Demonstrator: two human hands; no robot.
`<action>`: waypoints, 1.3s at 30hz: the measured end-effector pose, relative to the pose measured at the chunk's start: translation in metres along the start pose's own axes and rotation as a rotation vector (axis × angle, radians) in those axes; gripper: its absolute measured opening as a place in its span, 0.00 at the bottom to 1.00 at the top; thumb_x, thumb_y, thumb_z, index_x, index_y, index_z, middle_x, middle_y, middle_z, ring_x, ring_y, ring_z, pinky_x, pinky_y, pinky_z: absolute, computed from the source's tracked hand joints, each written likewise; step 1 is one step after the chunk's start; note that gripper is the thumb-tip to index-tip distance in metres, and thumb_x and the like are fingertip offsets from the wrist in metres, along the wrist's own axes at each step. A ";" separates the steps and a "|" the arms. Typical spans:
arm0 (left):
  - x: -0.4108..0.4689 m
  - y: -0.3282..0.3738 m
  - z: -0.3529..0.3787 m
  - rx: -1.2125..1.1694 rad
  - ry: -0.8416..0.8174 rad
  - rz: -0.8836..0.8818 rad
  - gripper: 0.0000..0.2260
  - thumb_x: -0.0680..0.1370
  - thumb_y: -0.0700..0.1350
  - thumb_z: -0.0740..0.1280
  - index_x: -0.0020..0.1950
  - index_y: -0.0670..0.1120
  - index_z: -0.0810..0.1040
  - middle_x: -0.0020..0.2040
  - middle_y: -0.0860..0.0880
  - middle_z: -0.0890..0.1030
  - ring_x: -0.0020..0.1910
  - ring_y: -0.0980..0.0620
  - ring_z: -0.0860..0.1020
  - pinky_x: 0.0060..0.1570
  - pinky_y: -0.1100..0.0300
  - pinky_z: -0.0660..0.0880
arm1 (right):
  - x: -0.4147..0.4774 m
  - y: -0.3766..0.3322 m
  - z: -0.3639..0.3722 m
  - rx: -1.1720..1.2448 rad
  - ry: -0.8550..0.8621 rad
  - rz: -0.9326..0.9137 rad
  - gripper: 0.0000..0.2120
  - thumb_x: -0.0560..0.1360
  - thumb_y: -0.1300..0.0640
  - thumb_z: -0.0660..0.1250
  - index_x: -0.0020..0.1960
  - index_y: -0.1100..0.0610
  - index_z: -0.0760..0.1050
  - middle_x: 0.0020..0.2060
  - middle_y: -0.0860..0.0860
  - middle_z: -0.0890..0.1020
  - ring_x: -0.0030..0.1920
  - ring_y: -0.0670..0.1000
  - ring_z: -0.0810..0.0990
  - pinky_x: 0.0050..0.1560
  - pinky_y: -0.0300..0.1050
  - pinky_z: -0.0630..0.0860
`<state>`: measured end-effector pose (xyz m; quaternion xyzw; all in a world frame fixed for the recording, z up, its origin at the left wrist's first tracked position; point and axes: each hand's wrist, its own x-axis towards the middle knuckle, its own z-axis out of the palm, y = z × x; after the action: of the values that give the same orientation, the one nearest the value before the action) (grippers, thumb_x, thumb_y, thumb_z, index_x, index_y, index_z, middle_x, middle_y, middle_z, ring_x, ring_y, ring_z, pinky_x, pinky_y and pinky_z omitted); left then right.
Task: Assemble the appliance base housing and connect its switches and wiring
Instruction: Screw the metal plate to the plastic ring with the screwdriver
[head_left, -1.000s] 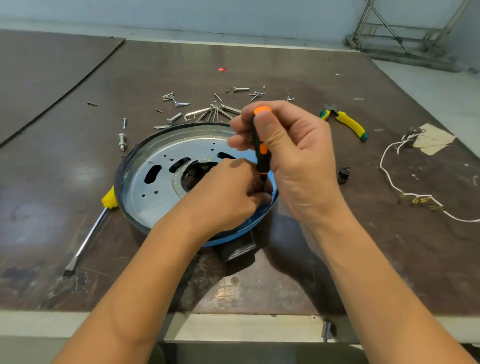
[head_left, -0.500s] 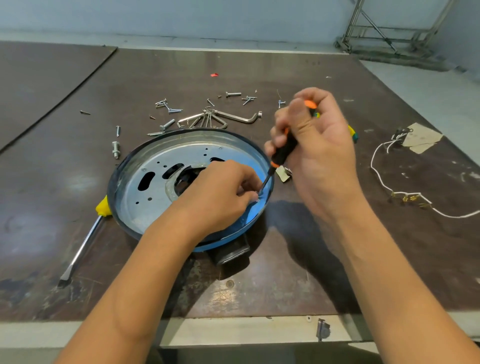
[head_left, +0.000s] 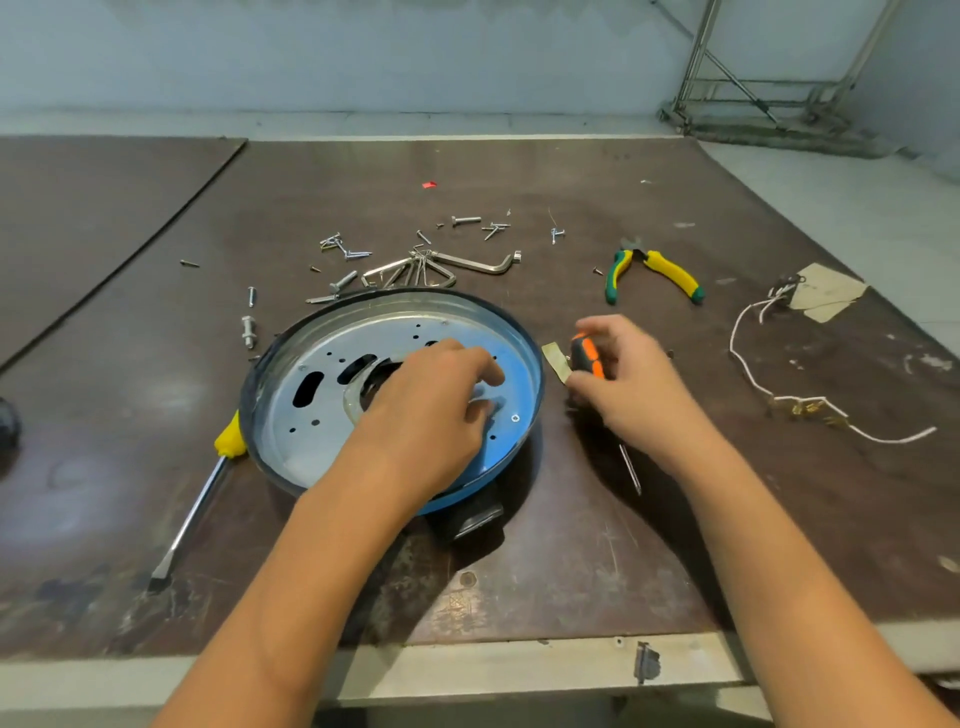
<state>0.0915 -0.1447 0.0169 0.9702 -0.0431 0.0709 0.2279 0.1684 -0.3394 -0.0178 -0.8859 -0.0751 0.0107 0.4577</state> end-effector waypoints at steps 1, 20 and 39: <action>0.000 0.001 -0.001 0.004 -0.002 0.004 0.11 0.79 0.45 0.68 0.62 0.51 0.79 0.59 0.53 0.78 0.51 0.57 0.75 0.52 0.60 0.74 | -0.001 0.003 0.004 -0.082 -0.010 0.004 0.27 0.74 0.64 0.72 0.70 0.50 0.69 0.61 0.53 0.78 0.57 0.52 0.78 0.63 0.51 0.75; -0.031 0.005 0.000 0.411 -0.240 0.128 0.21 0.82 0.59 0.55 0.76 0.58 0.62 0.77 0.34 0.61 0.58 0.37 0.77 0.62 0.43 0.72 | -0.030 -0.029 0.025 0.111 -0.052 -0.078 0.17 0.83 0.60 0.59 0.70 0.50 0.70 0.58 0.44 0.78 0.59 0.44 0.79 0.56 0.42 0.80; -0.069 0.010 -0.022 -1.233 0.489 -0.013 0.19 0.75 0.66 0.66 0.51 0.52 0.81 0.44 0.42 0.80 0.44 0.41 0.76 0.48 0.33 0.75 | -0.094 -0.080 0.026 0.571 -0.274 -0.558 0.18 0.81 0.68 0.63 0.70 0.61 0.71 0.61 0.54 0.81 0.65 0.56 0.78 0.66 0.56 0.76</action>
<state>0.0201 -0.1400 0.0294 0.6184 -0.0170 0.2501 0.7448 0.0633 -0.2864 0.0270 -0.6594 -0.3663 0.0246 0.6560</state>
